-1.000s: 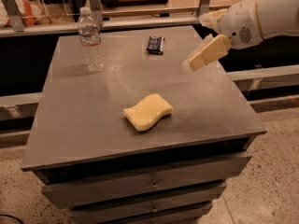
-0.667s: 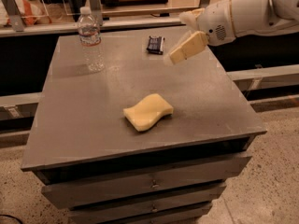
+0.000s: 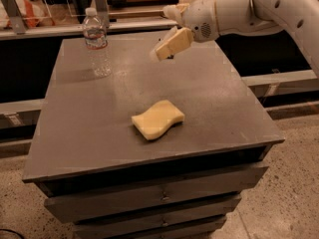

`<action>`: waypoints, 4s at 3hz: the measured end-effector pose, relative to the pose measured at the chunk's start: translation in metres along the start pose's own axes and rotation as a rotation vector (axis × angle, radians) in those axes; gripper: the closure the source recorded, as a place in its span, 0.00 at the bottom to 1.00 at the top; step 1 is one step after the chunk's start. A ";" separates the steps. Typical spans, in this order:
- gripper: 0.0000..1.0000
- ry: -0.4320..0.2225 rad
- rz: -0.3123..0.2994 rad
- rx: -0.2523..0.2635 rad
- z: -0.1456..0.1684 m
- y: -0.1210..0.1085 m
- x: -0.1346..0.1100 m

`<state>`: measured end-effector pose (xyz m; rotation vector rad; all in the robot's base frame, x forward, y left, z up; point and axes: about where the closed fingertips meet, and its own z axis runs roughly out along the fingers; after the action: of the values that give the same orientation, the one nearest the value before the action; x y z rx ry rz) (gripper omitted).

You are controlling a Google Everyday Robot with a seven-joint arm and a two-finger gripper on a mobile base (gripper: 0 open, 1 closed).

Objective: Knock water bottle over

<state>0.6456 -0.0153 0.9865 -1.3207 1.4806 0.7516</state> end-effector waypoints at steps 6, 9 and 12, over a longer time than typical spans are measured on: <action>0.00 -0.177 0.098 -0.048 0.133 -0.022 0.047; 0.00 -0.243 0.105 -0.166 0.211 -0.040 0.026; 0.18 -0.236 0.133 -0.176 0.221 -0.046 0.018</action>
Offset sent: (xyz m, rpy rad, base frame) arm 0.0100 0.0190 -0.0261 0.0597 -0.0176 -0.1053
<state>0.7486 0.1688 0.9031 -1.2233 1.3452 1.1062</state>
